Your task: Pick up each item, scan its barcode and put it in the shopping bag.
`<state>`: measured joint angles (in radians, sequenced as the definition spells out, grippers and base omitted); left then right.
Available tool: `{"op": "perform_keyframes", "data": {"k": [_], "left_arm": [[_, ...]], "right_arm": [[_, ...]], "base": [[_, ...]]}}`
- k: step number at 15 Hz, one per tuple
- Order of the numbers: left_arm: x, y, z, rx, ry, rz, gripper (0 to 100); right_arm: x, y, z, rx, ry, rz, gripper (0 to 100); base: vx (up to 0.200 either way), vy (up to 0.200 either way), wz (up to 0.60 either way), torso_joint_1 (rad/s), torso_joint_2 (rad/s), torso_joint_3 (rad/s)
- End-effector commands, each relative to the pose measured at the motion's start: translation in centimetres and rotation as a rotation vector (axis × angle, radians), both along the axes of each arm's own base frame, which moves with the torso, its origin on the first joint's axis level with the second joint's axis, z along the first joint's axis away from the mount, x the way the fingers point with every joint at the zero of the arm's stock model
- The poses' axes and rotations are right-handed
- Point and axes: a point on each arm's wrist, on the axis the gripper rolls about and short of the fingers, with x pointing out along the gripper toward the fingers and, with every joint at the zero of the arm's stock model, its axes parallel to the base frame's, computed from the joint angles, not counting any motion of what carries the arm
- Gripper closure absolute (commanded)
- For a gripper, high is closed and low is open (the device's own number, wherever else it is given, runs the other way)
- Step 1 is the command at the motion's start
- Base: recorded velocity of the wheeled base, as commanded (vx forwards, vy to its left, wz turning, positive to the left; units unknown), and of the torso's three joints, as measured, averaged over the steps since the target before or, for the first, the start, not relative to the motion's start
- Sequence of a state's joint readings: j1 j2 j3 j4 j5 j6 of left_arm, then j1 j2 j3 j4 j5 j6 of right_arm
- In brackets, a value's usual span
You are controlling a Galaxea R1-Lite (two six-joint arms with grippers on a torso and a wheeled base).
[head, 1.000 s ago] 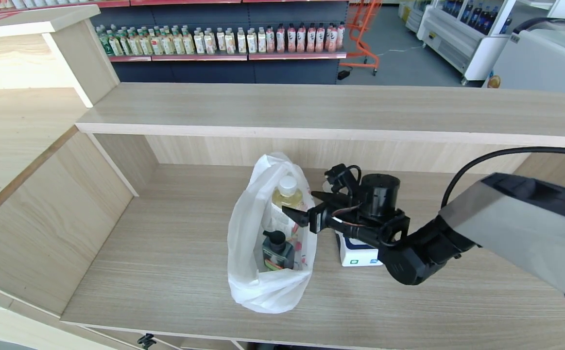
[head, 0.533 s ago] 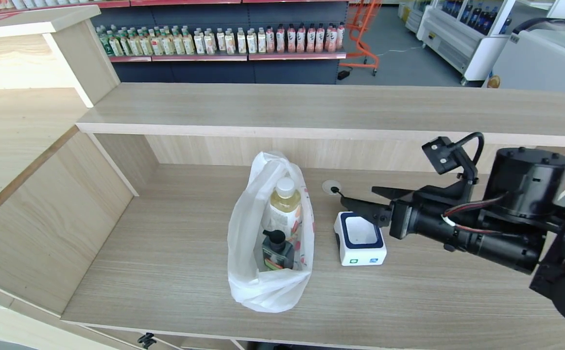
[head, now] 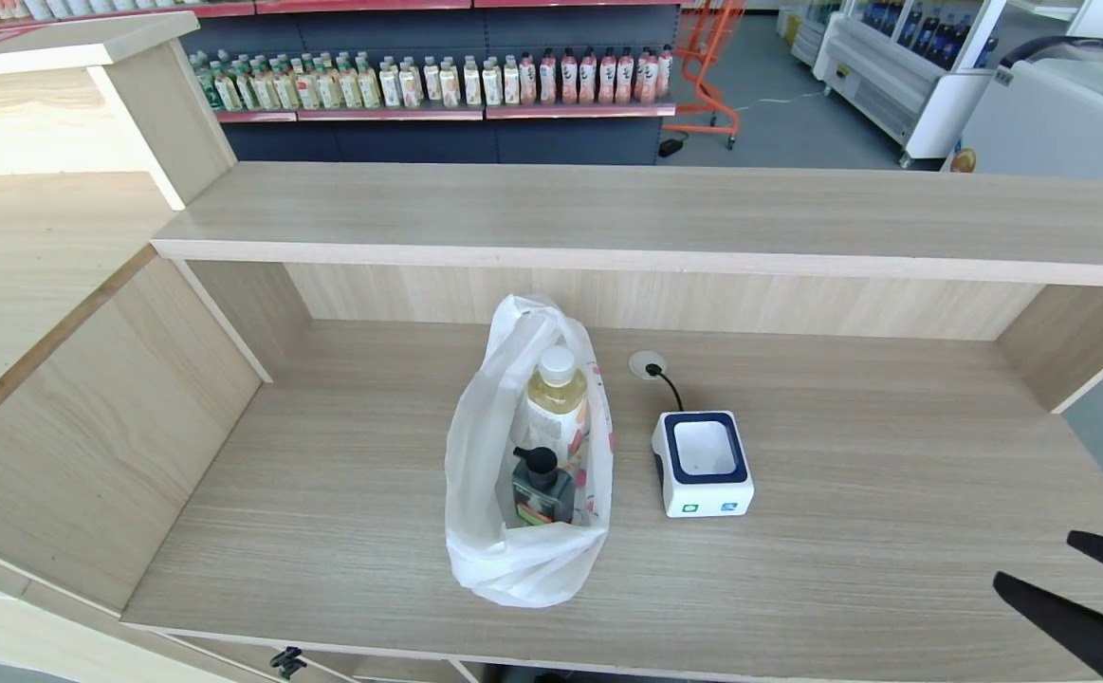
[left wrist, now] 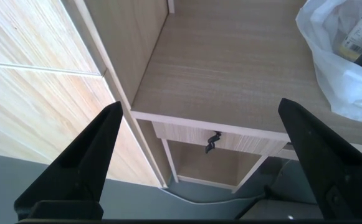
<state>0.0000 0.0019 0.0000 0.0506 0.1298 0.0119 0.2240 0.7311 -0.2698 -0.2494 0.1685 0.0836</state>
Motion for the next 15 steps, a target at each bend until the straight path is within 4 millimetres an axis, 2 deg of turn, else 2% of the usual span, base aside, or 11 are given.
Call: {"op": "perform_keyframes", "data": {"k": [1, 2, 3, 4, 5, 12, 13, 15], "left_arm": [[0.0, 0.0, 0.0, 0.000, 0.000, 0.001, 0], [0.0, 0.0, 0.0, 0.000, 0.000, 0.001, 0], [0.0, 0.0, 0.0, 0.000, 0.000, 0.001, 0], [0.0, 0.0, 0.0, 0.000, 0.000, 0.001, 0], [0.0, 0.0, 0.0, 0.000, 0.000, 0.001, 0], [0.0, 0.0, 0.0, 0.000, 0.000, 0.001, 0], [0.0, 0.0, 0.0, 0.000, 0.000, 0.001, 0], [0.0, 0.0, 0.0, 0.000, 0.000, 0.001, 0]], "right_arm": [[-7.5, -1.7, -5.6, -0.082, -0.157, -0.257, 0], [-8.1, -1.6, -7.8, -0.118, -0.192, -0.336, 0], [-8.0, -1.7, -9.0, -0.123, -0.172, -0.402, 0], [-8.1, -1.9, -9.1, -0.061, -0.154, -0.505, 0], [-8.6, -2.0, -9.2, -0.050, -0.224, -0.436, 0], [-8.7, -2.0, -9.2, -0.033, -0.225, -0.447, 0], [-8.7, -2.0, -9.3, -0.042, -0.224, -0.446, 100], [-8.7, -2.0, -9.2, -0.052, -0.227, -0.445, 100]], "base": [[0.000, 0.000, 0.00, 0.000, 0.00, 0.000], [0.000, 0.000, 0.00, 0.000, 0.00, 0.000], [0.000, 0.000, 0.00, 0.000, 0.00, 0.000], [0.000, 0.000, 0.00, 0.000, 0.00, 0.000], [0.000, 0.000, 0.00, 0.000, 0.00, 0.000], [0.000, 0.000, 0.00, 0.000, 0.00, 0.000], [0.000, 0.000, 0.00, 0.000, 0.00, 0.000], [0.000, 0.000, 0.00, 0.000, 0.00, 0.000]]}}
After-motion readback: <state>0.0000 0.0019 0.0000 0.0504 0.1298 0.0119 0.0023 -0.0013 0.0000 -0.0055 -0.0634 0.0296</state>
